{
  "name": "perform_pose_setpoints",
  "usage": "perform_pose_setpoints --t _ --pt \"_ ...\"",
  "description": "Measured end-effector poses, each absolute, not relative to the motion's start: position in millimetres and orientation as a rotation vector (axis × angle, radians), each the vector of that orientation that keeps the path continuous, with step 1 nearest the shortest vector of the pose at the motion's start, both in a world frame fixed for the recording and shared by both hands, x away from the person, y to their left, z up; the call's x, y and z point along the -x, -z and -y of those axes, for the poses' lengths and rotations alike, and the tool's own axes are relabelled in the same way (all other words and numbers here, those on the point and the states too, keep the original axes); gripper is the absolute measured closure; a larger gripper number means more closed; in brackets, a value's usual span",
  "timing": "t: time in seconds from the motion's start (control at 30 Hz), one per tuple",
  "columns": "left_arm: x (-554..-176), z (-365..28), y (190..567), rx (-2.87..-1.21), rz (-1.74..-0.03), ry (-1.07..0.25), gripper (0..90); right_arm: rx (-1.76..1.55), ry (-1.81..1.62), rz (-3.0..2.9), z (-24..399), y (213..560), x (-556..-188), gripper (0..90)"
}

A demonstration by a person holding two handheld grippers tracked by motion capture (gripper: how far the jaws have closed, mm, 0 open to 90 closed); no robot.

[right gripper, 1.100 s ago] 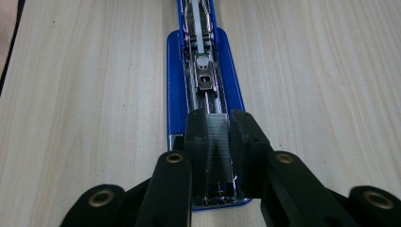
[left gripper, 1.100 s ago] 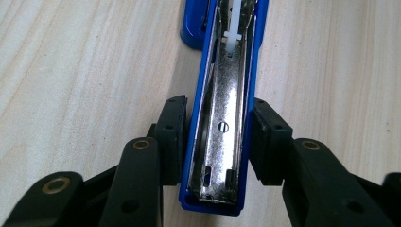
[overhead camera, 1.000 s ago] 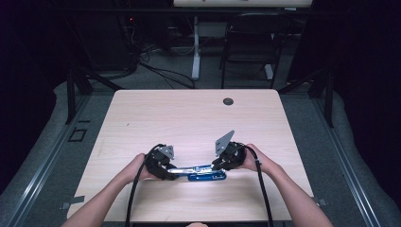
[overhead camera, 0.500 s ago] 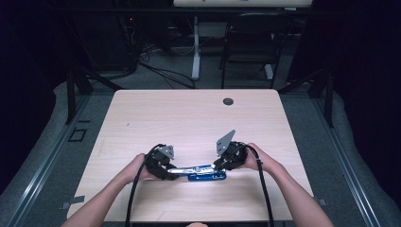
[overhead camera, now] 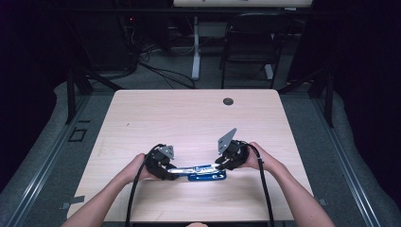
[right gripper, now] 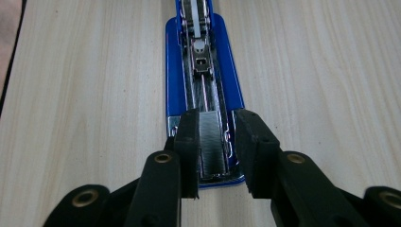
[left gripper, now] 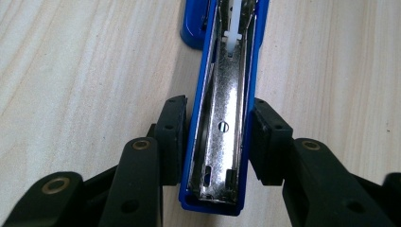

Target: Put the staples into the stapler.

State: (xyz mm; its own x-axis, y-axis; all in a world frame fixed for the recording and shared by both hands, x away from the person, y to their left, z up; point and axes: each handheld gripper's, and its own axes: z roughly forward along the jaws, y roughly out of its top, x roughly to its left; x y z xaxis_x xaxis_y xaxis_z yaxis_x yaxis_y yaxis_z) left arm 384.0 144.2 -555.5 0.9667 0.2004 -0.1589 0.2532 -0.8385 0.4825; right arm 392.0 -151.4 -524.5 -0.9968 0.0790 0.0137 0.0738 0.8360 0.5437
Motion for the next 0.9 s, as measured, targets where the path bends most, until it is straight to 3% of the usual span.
perform_pose_setpoints --t 0.17,0.47,0.9 --pt "-383.7 -144.3 555.9 -2.588 -0.323 0.139 61.2 -0.236 -0.896 -2.987 151.4 520.0 -394.9 63.3" --pt "-382.2 -144.2 554.3 -2.587 -0.313 0.122 61.4 -0.480 -0.803 -2.930 140.6 519.0 -392.1 40.8" --pt "-380.2 -144.8 549.2 -2.586 -0.302 0.088 61.6 -0.642 -0.813 -2.889 137.3 515.1 -385.0 27.5"
